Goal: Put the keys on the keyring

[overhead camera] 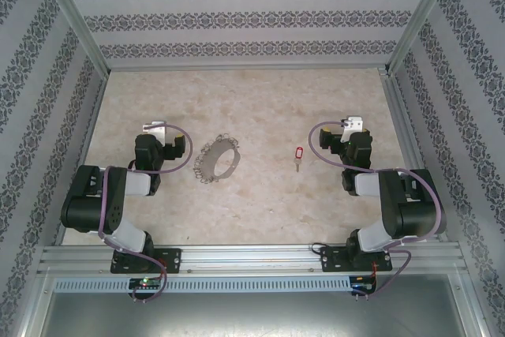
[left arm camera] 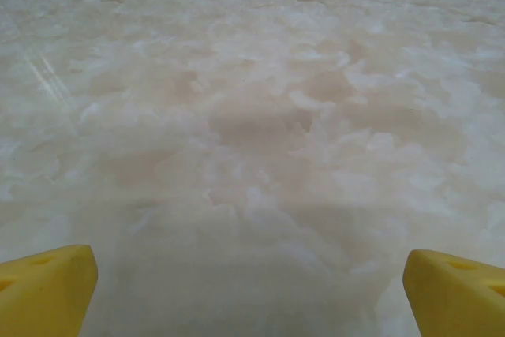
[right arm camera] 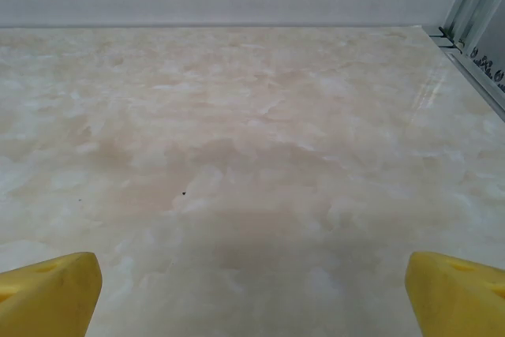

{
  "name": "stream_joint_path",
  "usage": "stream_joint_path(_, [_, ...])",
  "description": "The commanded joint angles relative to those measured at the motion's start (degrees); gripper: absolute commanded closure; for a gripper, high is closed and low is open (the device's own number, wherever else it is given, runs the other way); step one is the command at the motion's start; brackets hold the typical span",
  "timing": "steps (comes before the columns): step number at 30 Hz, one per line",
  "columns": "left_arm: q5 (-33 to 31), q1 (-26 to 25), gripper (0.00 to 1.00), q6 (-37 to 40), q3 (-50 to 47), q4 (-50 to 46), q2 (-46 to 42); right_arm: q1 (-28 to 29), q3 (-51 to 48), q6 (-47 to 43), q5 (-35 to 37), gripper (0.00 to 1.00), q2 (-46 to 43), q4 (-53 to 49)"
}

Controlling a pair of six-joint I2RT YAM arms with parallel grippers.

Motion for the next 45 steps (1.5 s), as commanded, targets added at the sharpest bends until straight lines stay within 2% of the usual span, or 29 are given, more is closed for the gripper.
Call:
stream_joint_path(1, [-0.33, 0.38, 0.00, -0.17, 0.97, -0.31, -0.15, -0.14, 0.76, -0.31, -0.90, 0.02, 0.08, 0.39])
stream_joint_path(12, [-0.26, 0.47, 0.00, -0.23, 1.17, -0.48, -0.02, -0.19, 0.76, -0.06, -1.12, 0.02, 0.01, 0.30])
stream_joint_path(26, [-0.42, 0.42, 0.01, -0.12, 1.46, -1.40, -0.47, -2.09, 0.28, 1.30, -4.78, 0.02, -0.51, 1.17])
stream_joint_path(34, [-6.13, 0.12, 0.00, -1.86, 4.85, -13.02, -7.78, -2.12, -0.39, 1.87, -3.29, 0.02, -10.04, -6.03])
stream_joint_path(37, [-6.93, 0.12, 0.00, -3.17, 7.30, -20.27, -11.13, -2.12, 0.86, 3.68, -1.13, 0.02, -13.26, -12.11])
stream_joint_path(42, [-3.85, -0.10, 0.00, -10.18, 14.96, -35.61, -15.56, -2.29, 6.68, 11.72, 5.46, 0.02, -17.00, -27.51])
stream_joint_path(45, [-2.94, -0.58, 0.00, -16.39, 18.70, -43.38, -18.14, -2.47, 8.54, 12.66, 0.37, 0.02, -19.40, -32.33])
